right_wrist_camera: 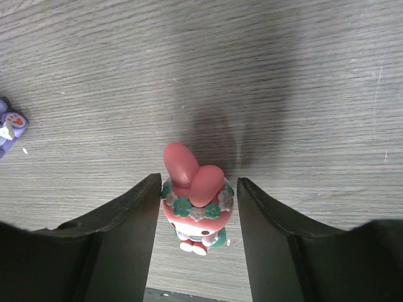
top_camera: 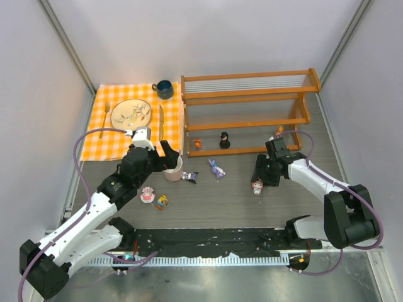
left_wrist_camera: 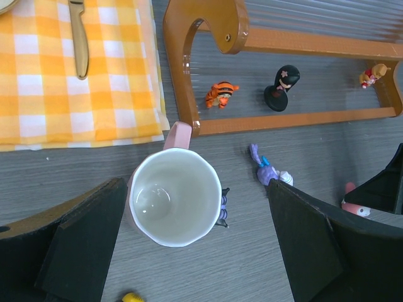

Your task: Place and organize the plastic toys onto the shelf

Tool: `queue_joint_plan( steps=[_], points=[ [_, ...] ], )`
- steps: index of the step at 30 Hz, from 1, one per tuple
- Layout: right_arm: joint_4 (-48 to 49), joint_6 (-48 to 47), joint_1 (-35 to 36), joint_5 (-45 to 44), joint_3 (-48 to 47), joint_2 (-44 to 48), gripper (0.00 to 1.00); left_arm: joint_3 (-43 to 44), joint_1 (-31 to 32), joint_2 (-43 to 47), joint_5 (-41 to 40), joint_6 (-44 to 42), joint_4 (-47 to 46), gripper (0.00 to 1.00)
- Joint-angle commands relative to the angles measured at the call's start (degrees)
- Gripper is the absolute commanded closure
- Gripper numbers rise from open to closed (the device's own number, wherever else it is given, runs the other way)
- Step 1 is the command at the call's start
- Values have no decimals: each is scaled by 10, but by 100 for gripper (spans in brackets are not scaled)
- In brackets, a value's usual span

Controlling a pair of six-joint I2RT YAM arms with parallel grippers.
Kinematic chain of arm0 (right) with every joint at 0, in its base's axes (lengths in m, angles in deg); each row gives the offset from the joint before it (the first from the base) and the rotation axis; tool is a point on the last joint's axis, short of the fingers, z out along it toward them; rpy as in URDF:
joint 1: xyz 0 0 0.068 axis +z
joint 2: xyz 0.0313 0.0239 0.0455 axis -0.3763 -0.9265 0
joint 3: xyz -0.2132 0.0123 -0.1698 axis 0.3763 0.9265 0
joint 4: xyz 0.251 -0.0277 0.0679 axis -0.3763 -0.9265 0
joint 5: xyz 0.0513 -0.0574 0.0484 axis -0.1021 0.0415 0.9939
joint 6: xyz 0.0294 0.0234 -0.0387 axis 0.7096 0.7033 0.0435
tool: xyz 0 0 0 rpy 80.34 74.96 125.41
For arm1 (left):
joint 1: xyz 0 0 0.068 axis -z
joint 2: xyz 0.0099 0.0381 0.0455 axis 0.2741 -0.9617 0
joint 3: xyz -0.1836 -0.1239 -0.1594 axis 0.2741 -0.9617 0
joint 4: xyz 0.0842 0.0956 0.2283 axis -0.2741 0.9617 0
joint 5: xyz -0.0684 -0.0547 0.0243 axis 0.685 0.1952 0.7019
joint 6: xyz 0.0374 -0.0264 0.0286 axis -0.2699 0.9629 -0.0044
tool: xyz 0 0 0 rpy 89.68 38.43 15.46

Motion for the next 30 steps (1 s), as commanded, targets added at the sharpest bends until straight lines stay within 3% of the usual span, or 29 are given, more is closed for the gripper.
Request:
queue_joint_plan(
  steps=[1,6,18,30],
  points=[
    [-1,4,2,-1,0,8,43,6,2,8,5,5,-12,0],
    [0,3,2,0,0,4,34,3,3,8,6,5,-12,0],
    [-5,6,11,-7,-3,-6,35,0,3,9,6,5,-15,0],
    [-42,14,33,-73,-33,-13,34,-5,3,13,7,8,-19,0]
  ],
)
